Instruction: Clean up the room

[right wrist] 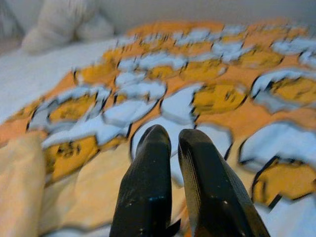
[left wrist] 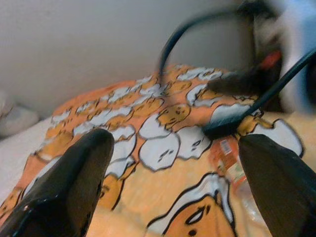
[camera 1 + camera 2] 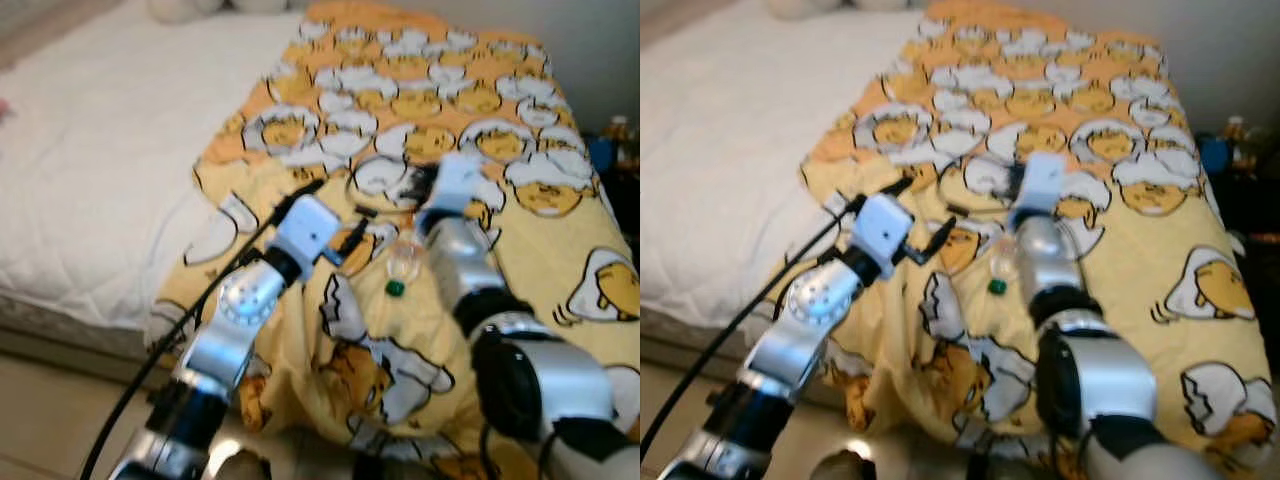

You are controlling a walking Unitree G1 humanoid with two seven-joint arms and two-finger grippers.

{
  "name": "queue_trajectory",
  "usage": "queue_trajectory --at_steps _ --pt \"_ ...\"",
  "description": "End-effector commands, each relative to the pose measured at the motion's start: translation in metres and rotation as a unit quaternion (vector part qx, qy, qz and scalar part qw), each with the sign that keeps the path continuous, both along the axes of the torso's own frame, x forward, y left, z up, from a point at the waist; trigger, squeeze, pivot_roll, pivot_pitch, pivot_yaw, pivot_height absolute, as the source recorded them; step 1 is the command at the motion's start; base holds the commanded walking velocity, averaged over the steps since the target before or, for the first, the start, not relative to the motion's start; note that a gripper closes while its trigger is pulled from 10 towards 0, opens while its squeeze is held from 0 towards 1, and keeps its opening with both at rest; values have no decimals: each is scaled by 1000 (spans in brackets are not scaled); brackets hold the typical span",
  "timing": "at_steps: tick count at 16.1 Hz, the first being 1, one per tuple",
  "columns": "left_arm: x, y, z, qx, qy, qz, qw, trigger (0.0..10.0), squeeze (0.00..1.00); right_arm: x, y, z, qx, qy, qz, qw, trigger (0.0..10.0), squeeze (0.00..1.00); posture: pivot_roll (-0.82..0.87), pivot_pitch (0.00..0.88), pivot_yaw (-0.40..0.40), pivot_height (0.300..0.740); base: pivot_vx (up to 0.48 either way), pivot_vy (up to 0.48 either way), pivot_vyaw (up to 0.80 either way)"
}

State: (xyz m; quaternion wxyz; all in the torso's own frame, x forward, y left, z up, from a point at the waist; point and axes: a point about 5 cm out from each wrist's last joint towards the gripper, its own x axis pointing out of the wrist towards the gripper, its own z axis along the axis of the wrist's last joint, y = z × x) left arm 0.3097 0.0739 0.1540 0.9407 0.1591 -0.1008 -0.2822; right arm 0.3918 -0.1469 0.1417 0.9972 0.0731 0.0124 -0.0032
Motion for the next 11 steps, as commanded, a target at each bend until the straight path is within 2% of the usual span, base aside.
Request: queue_trajectory --at_steps 1,3,4,5,6,7,8,9,10,11 --pt "6 -1 -4 -24 14 6 1000 10000 0 -6 -21 -3 1 -26 -25 999 0 0 115 0 -13 740 0 0 0" --pt "10 0 -12 -24 22 18 999 10000 0 -14 -43 -4 -10 -48 -75 996 0 0 87 0 -4 740 0 0 0" --pt "11 2 -16 -27 29 31 999 10000 0 -19 -44 -10 3 -50 -82 995 10000 878 80 0 -6 740 0 0 0" --pt "14 5 -22 -27 38 53 997 10000 0 -30 -40 -21 29 -58 -78 995 10000 1000 76 0 -9 740 0 0 0" --pt "14 6 -23 -27 37 59 997 10000 0 -42 -41 -30 15 -65 -85 994 10000 1000 72 0 -13 740 0 0 0" --pt "15 11 -24 -41 41 75 995 10000 0 -69 -45 -45 -38 -80 -91 992 10000 1000 67 0 -18 740 0 0 0" --pt "17 20 -29 -63 63 100 991 10000 0 -91 -53 -56 -68 -76 -98 990 10000 1000 62 0 -24 740 0 0 0" --pt "15 36 -40 -98 96 137 981 10000 0 -126 -68 -71 -101 -56 -109 987 10000 1000 45 0 -25 740 0 0 0" --pt "13 42 -44 -108 105 148 977 10000 0 -138 -74 -76 -107 -45 -114 987 10000 1000 40 0 -27 740 0 0 0" --pt "2 53 -56 -118 118 168 971 10000 0 -163 -83 -86 -119 -19 -114 986 10000 1000 24 0 -29 740 0 0 0"
